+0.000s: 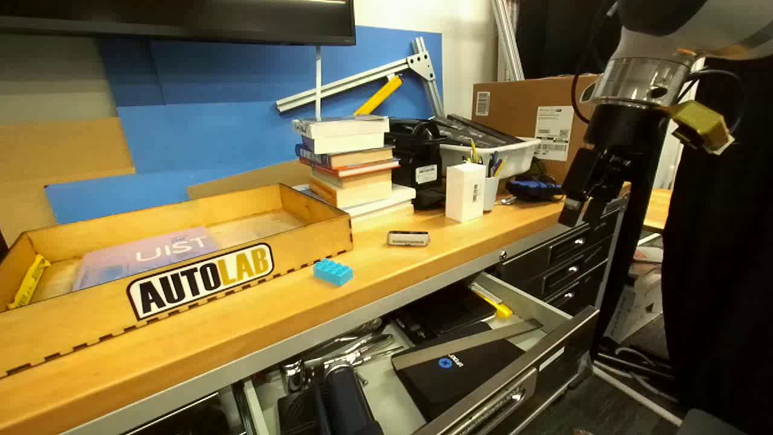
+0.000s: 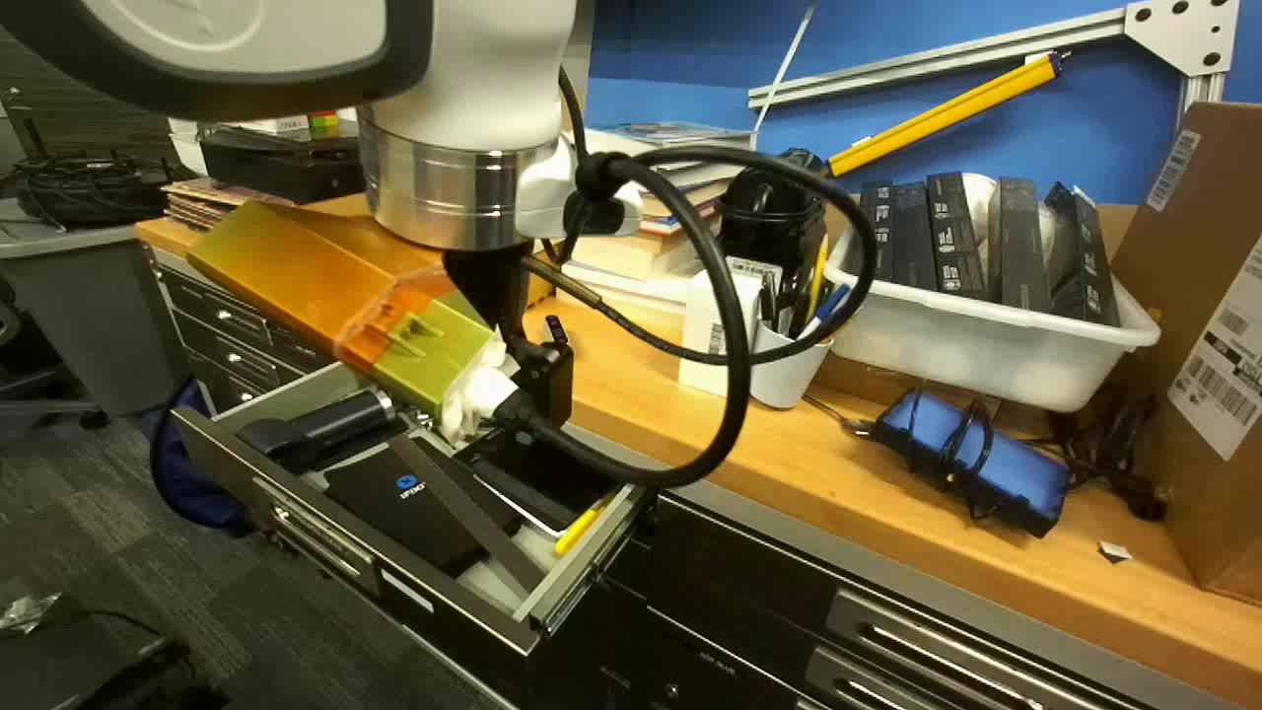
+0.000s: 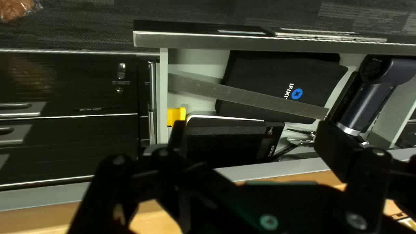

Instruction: Pick up the blue object from the counter and put it in the open drawer and close it

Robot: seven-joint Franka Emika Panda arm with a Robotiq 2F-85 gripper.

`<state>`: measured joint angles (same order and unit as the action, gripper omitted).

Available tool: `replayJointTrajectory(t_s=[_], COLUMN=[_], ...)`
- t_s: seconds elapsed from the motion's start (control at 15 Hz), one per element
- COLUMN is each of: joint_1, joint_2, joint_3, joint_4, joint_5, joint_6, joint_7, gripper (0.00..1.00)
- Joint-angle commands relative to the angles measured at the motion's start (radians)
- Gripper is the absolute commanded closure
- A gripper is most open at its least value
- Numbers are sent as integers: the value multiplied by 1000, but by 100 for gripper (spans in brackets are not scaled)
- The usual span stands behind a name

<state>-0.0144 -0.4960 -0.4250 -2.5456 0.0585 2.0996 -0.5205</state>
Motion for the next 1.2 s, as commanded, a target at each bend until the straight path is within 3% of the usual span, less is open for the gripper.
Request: replayJointTrajectory(t_s=[0.0, 0.27, 0.47, 0.73, 1.13], joint_1=[-35, -35, -45, -10, 55], joint_2=[7, 6, 80, 222, 491], joint_3=[33, 33, 155, 341, 478], joint_4=[5, 11, 94, 256, 531], joint_5=[20, 20, -35, -136, -255], joint_6=[-3, -3, -53, -159, -260], joint_7=[-16, -16, 178, 387, 413], gripper=[0, 0, 0, 0, 0])
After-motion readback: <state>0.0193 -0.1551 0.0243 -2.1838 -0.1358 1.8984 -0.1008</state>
